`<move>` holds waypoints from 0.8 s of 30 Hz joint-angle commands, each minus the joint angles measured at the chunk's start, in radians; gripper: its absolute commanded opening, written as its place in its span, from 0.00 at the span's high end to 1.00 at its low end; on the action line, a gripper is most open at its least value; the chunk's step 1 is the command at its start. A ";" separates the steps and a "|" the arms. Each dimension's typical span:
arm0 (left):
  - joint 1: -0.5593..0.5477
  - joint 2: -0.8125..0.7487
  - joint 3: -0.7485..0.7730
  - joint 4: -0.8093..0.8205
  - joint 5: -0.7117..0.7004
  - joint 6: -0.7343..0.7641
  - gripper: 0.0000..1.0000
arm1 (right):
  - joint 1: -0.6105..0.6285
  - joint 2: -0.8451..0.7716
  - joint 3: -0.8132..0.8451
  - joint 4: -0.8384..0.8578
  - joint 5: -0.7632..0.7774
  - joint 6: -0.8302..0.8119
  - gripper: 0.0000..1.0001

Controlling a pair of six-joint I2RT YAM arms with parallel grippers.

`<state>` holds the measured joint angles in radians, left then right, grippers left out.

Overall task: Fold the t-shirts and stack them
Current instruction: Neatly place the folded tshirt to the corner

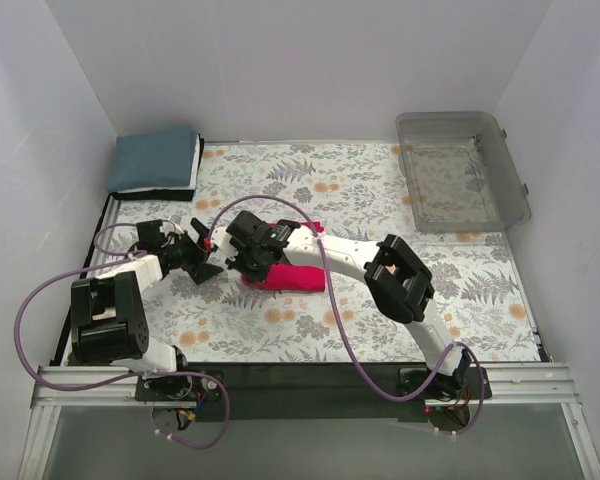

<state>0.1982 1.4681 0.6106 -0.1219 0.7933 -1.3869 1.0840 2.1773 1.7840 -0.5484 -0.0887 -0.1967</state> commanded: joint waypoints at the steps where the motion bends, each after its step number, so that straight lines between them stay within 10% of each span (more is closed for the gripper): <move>1: -0.075 0.018 -0.021 0.209 -0.050 -0.138 0.02 | -0.032 -0.073 -0.008 0.013 -0.094 0.032 0.99; 24: -0.261 0.244 0.024 0.277 -0.174 -0.244 0.02 | -0.093 -0.077 0.051 0.022 -0.220 0.112 0.99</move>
<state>-0.0471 1.6707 0.6312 0.2188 0.7029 -1.6455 1.0042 2.1506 1.7863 -0.5488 -0.2752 -0.1024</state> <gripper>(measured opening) 0.982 0.031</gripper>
